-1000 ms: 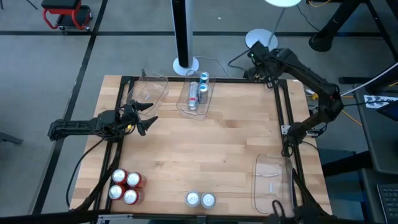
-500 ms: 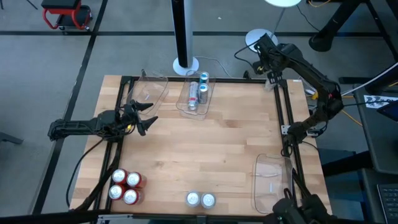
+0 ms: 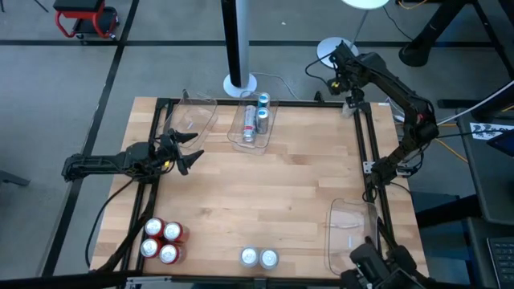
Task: Sort soda cans
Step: Put the white pink soda can into the top middle transparent bin
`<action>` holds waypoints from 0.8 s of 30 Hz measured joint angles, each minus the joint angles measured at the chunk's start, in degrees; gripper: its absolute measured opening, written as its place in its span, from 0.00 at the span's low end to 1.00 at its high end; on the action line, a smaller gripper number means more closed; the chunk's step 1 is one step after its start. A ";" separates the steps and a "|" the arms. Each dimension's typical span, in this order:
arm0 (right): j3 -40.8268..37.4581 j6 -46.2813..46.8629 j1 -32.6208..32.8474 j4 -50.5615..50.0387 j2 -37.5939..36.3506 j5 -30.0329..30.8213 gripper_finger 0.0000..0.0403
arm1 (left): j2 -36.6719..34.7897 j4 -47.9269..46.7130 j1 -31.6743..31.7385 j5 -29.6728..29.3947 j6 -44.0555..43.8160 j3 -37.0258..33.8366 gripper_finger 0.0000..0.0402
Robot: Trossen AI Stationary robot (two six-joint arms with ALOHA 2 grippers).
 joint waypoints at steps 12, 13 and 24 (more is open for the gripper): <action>-3.69 4.34 -1.59 -0.37 0.19 0.45 0.88 | 0.00 0.00 0.00 0.00 0.03 0.00 0.93; -4.33 4.47 -1.97 0.28 0.19 0.14 0.87 | -0.01 0.00 0.00 0.00 0.04 0.00 0.93; -5.38 9.04 -2.67 2.89 0.59 3.08 0.75 | 0.01 0.00 0.00 0.00 0.00 0.00 0.93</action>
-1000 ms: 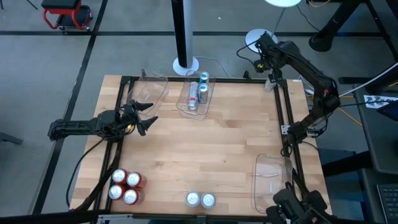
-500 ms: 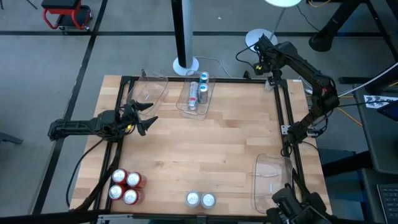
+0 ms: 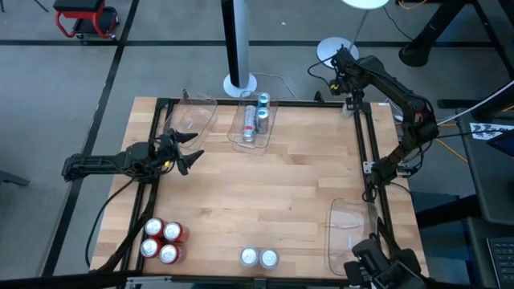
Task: Sort soda cans
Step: Put the white pink soda can into the top middle transparent bin
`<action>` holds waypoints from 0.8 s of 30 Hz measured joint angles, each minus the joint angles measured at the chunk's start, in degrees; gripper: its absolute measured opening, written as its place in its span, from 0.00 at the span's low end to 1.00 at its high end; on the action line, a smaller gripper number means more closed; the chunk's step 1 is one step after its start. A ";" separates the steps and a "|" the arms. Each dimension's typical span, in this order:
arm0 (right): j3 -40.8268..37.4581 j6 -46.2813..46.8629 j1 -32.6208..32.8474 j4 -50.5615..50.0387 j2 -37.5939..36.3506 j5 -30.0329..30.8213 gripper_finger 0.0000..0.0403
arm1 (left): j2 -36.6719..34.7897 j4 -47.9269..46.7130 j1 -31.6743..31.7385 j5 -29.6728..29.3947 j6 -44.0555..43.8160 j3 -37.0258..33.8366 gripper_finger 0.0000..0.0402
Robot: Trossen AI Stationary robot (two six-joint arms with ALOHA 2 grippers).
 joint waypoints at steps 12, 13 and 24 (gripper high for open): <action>0.00 -1.37 2.08 2.25 0.84 -6.27 0.74 | 0.00 0.00 0.00 0.00 0.02 0.00 0.93; 0.01 -1.36 2.95 2.49 0.86 -5.68 0.74 | 0.00 0.00 0.00 0.00 0.03 0.01 0.93; 0.04 1.42 8.31 -3.97 7.13 6.18 0.73 | 0.00 0.00 0.00 0.00 0.02 0.00 0.93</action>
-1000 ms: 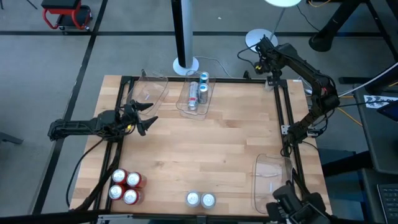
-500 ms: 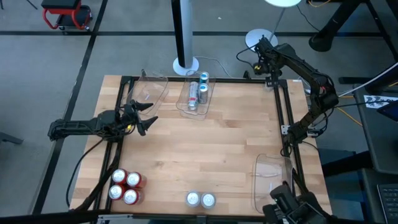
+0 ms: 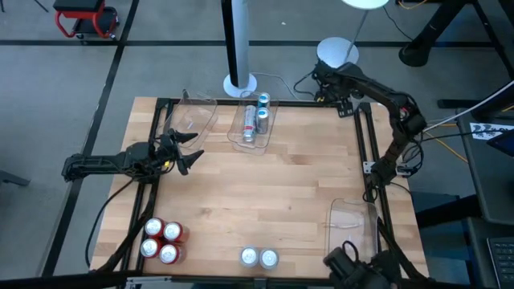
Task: Sort soda cans
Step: Put the white pink soda can into the top middle transparent bin
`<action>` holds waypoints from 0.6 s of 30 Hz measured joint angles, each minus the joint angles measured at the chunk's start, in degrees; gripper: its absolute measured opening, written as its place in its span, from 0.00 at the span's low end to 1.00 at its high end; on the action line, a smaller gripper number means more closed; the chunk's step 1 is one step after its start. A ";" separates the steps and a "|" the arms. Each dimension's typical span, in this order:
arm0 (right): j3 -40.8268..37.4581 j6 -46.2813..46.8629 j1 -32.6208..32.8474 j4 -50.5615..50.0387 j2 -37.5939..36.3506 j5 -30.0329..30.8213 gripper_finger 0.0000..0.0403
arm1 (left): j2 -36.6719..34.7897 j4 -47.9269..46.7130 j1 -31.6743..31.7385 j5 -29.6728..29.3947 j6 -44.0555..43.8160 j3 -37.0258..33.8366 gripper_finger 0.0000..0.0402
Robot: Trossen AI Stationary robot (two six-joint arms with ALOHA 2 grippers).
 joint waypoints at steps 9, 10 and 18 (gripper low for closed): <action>0.00 -0.39 0.07 -3.70 4.37 4.47 0.73 | -0.02 0.00 0.00 0.01 0.31 0.00 0.93; 0.00 -0.87 0.07 -3.51 4.79 4.12 0.73 | -0.01 0.00 0.00 0.00 0.31 0.01 0.93; 0.00 -1.62 0.00 -2.46 5.14 2.35 0.73 | 0.00 0.00 0.00 -0.01 0.28 0.01 0.93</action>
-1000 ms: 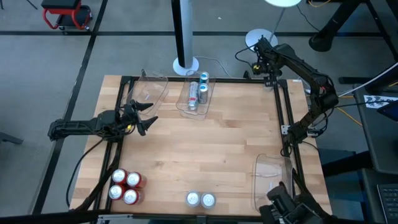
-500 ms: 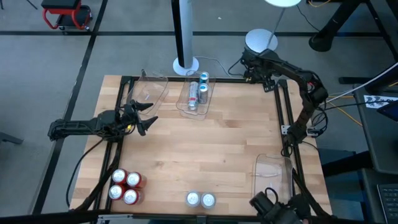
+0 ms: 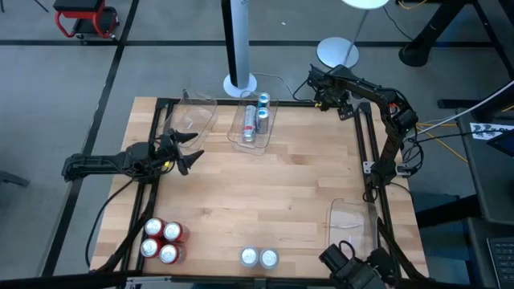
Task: Sort soda cans
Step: Put the white pink soda can into the top middle transparent bin
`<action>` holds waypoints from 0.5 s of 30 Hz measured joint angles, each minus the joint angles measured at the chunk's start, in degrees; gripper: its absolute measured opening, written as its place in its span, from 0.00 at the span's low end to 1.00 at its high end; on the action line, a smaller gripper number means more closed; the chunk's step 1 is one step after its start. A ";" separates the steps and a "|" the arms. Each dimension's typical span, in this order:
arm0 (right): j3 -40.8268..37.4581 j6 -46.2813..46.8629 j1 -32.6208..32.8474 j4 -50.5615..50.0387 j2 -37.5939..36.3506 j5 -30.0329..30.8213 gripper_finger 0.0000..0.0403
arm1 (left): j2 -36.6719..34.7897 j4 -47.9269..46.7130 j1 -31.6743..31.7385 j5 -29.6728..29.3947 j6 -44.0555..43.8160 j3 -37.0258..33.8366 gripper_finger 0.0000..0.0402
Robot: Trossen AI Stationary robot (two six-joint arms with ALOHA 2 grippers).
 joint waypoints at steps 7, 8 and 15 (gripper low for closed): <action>0.00 -0.32 0.00 2.53 0.00 0.92 0.80 | -0.02 0.00 0.00 0.00 0.00 -0.01 0.93; 0.00 -0.33 0.00 2.72 0.00 1.52 0.83 | -0.01 0.00 0.01 0.00 0.00 0.00 0.93; 0.00 -0.91 0.00 2.55 0.00 -0.11 0.97 | -0.01 0.00 0.01 0.01 0.03 -0.01 0.93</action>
